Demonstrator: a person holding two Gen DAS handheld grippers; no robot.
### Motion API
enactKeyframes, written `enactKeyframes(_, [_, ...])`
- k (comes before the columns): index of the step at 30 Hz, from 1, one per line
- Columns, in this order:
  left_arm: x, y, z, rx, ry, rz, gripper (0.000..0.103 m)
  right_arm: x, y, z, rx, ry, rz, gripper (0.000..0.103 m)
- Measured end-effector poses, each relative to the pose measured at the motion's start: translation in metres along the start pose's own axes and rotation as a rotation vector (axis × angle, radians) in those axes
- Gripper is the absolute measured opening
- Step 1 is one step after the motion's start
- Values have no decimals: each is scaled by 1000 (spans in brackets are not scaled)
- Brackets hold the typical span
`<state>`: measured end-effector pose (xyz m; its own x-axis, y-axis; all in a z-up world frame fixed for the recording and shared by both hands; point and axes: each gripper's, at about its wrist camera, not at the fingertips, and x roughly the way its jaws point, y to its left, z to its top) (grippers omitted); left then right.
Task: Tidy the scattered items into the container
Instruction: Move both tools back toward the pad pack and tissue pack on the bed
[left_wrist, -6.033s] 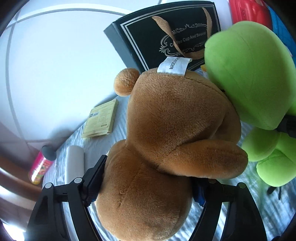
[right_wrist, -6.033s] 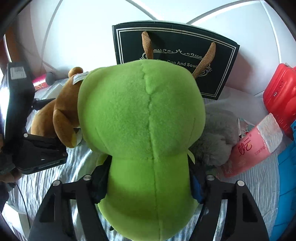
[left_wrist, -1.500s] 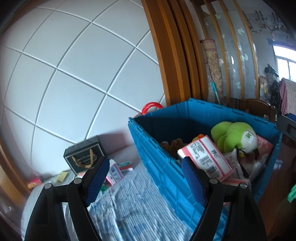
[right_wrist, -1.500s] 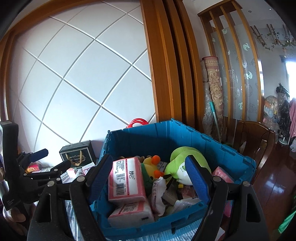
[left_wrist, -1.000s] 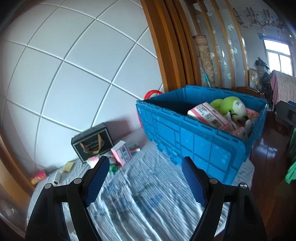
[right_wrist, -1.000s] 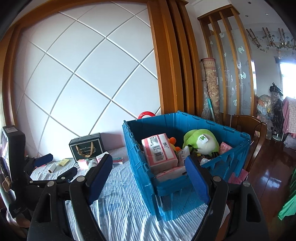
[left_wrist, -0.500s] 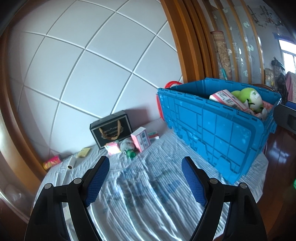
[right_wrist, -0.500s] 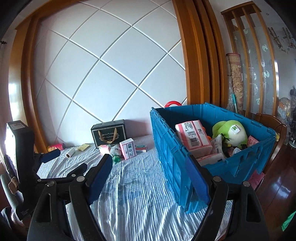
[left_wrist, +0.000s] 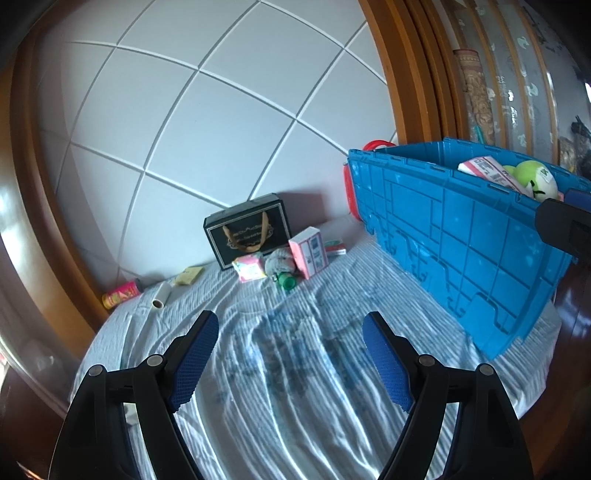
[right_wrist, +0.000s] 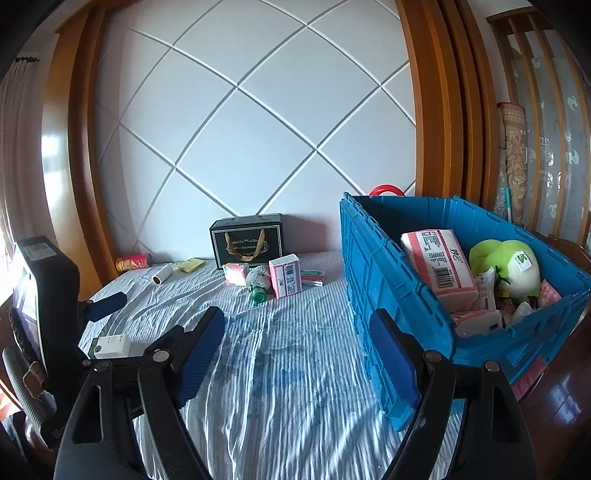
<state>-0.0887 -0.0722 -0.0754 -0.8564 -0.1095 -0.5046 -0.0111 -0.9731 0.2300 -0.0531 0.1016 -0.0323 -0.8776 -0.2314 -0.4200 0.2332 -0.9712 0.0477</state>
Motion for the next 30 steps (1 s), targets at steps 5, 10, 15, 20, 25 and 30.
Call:
enactKeyframes(5, [24, 24, -6, 13, 25, 0, 81, 32, 21, 3, 14, 30, 14, 81])
enactKeyframes(10, [54, 68, -9, 9, 53, 0, 81, 69, 56, 13, 23, 63, 14, 81])
enactKeyframes(15, [84, 124, -13, -1, 72, 40, 81, 101, 91, 22, 47, 71, 18, 81])
enactKeyframes(20, [121, 172, -15, -13, 107, 96, 81, 135, 112, 25, 70, 88, -1, 81])
enactKeyframes(25, [156, 202, 7, -25, 96, 138, 81, 182, 113, 44, 102, 103, -36, 81])
enactKeyframes(30, [198, 212, 34, -34, 103, 140, 81, 236, 104, 60, 104, 134, -57, 81])
